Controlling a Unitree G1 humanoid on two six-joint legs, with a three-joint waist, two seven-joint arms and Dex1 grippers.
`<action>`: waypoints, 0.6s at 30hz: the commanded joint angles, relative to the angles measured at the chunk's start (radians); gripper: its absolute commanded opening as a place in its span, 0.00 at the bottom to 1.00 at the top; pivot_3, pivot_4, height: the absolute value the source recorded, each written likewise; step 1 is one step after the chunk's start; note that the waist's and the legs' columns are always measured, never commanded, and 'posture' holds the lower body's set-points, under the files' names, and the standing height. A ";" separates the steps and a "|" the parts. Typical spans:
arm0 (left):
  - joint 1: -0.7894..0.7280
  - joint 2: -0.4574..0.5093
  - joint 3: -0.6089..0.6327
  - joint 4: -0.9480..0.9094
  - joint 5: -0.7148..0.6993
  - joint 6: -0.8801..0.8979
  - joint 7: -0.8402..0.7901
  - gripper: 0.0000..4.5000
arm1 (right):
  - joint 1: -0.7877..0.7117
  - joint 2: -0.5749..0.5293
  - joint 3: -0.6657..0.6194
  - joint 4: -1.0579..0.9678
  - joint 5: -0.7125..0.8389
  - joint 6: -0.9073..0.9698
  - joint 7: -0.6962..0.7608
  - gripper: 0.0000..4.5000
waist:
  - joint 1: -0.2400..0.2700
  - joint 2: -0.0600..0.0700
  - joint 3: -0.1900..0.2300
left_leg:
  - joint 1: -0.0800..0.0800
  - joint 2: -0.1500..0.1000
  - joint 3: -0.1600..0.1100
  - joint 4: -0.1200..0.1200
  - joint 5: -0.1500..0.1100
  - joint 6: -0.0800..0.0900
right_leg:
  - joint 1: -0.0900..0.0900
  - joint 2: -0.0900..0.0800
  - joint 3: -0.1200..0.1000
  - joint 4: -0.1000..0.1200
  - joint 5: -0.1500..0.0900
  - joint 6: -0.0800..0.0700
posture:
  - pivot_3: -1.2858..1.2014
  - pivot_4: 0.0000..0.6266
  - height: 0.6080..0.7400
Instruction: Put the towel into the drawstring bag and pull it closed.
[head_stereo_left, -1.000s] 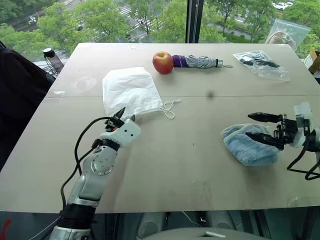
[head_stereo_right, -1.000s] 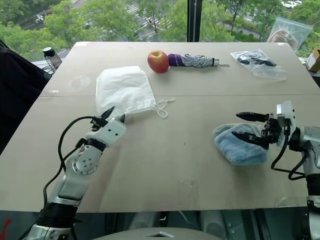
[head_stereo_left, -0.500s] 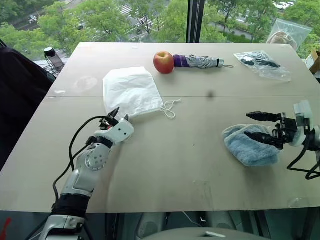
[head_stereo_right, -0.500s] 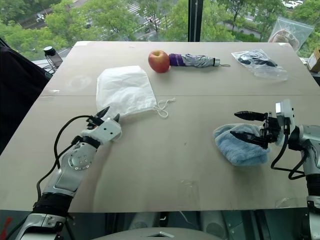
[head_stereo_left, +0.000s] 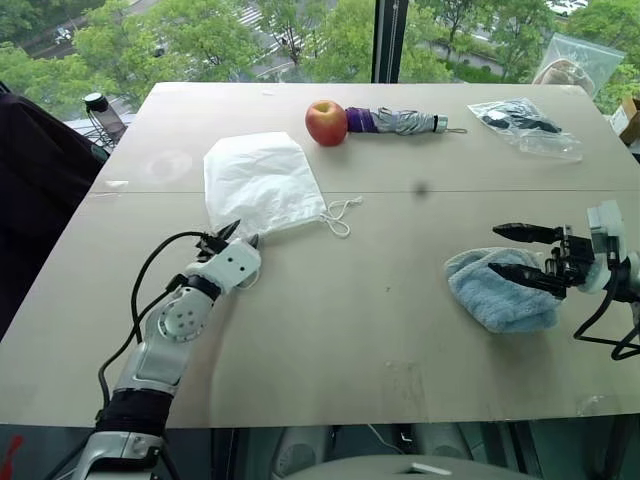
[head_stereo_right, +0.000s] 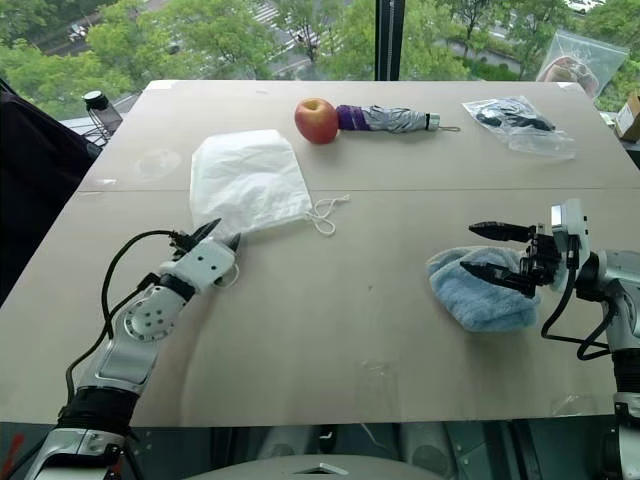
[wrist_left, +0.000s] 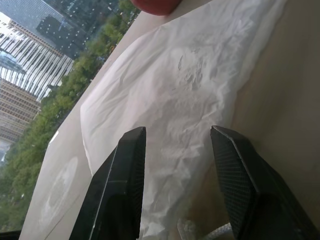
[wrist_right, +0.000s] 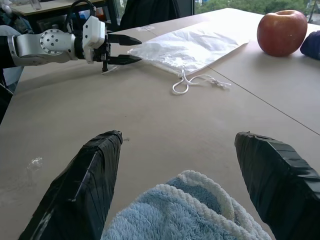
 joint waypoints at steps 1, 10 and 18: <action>0.024 0.000 0.024 -0.025 -0.024 -0.005 -0.006 0.57 | -0.007 -0.011 -0.035 -0.022 0.014 -0.014 0.004 0.86 | -0.001 0.000 0.000 | 0.000 0.000 0.000 0.000 0.000 0.000 | 0.000 0.000 0.000 0.000 0.000 0.000 | 0.52 0.24 1.00; 0.019 0.006 0.022 -0.015 0.008 0.007 0.002 0.93 | -0.001 -0.010 -0.037 -0.022 0.014 -0.016 0.000 0.86 | 0.000 0.001 -0.001 | 0.000 0.000 0.001 0.001 0.000 0.000 | 0.000 0.000 -0.003 0.000 0.000 0.000 | 0.52 0.24 1.00; -0.056 0.013 0.007 0.038 0.061 0.026 0.025 0.93 | 0.006 -0.013 -0.045 -0.026 0.014 -0.018 -0.007 0.86 | 0.001 0.001 -0.001 | 0.000 0.000 0.000 0.004 0.000 0.000 | 0.001 0.006 -0.004 0.001 0.000 0.001 | 0.52 0.24 1.00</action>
